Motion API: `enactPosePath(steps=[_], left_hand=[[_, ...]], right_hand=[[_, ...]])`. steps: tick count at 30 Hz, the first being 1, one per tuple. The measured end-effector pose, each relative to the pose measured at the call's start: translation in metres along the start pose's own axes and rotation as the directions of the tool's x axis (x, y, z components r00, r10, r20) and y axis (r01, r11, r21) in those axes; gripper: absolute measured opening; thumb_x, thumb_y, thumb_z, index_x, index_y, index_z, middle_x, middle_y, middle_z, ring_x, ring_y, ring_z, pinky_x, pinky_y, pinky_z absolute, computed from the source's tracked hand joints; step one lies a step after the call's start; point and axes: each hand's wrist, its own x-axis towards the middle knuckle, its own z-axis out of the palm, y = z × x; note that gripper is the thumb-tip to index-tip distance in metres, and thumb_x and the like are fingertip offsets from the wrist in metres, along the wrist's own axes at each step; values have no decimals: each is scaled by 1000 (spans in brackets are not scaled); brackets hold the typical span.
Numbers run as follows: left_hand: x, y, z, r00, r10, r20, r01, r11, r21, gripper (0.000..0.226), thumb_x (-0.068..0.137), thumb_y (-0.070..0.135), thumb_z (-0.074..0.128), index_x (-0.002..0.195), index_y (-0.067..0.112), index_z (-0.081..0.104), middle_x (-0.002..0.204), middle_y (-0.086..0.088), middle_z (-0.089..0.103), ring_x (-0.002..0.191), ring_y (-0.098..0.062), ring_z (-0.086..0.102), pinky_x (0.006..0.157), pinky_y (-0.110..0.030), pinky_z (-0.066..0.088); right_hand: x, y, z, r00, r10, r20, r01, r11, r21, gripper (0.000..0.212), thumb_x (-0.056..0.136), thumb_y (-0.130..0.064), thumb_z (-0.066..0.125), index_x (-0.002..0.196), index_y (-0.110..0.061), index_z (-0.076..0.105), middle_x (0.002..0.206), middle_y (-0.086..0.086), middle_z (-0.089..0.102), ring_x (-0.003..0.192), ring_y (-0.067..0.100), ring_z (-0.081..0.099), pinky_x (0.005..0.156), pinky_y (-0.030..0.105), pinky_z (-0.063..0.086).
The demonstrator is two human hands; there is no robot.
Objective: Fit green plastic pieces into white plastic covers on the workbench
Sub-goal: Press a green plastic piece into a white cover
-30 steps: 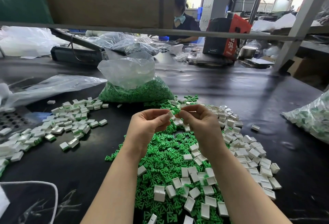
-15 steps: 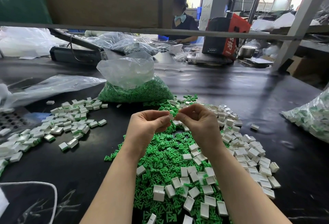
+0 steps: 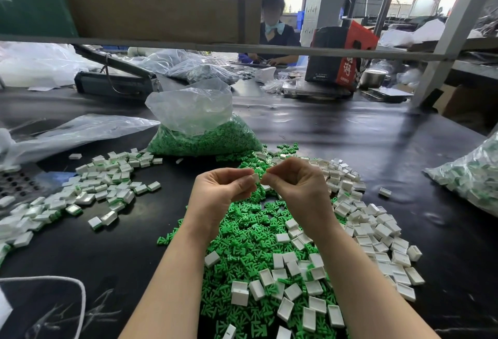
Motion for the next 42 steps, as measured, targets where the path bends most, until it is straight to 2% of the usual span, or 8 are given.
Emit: enactPosePath(steps=[7,11,14,19,23,29,35,42], left_hand=[[0,-1,-2,1000,24,9,-25,999,42,13,61,13,77,74,13,77,74,-11,75,66,-17,70,66,-22,58],[1,0,-5,997,65,43,-70,990,122,11,65,15,79,76,14,78,78,-12,75,69,-17,70,66,-21,56],[3,-1,-6,994,77,71,-91,972,217,12,75,5,77,76,17,78,78,-9,75,70,-14,70,66,-19,54],[4,-2,-9,989,44,140,-97,913,396,8,86,9,71,91,15,72,75,-3,72,68,-10,66,66,-20,53],[3,-2,-12,982,-2,187,-88,875,475,5,90,10,67,89,11,71,70,-4,70,66,-14,64,70,-35,55],[3,-2,-13,981,-28,190,-65,884,463,6,88,5,68,85,8,72,71,-7,73,67,-18,71,63,-23,55],[4,-2,-11,983,-10,185,-81,877,473,16,86,1,69,78,13,74,67,-4,72,61,-18,70,60,-20,54],[5,-3,-11,986,43,162,-118,861,494,24,82,-1,73,73,22,76,64,-5,72,57,-18,69,61,-26,58]], right_hand=[[1,0,-2,997,-2,81,6,998,-58,10,79,-1,76,84,0,68,81,14,73,79,30,71,77,51,58],[1,3,-7,982,69,175,-45,990,-136,8,89,-10,68,93,-6,63,79,8,75,70,17,71,68,33,58],[-1,7,-9,932,159,325,-40,938,-344,19,100,-20,52,87,-10,63,73,4,71,50,-2,53,51,15,39],[-1,7,-8,908,171,383,-35,941,-337,29,101,-18,48,77,-6,59,65,6,61,59,11,50,61,36,42],[-1,6,-10,888,181,422,-25,937,-348,29,101,-17,48,77,-4,56,66,5,58,63,19,52,68,45,46],[-2,5,-10,880,220,421,-21,903,-428,29,99,-21,53,71,-25,56,60,-10,54,56,8,45,58,31,38],[-2,2,-11,885,201,420,0,902,-432,32,97,-16,56,66,-25,56,52,-21,51,50,1,40,54,24,34],[-3,-3,-10,893,133,431,89,885,-458,36,96,-14,57,63,-27,53,56,-11,48,49,0,40,49,15,32]])
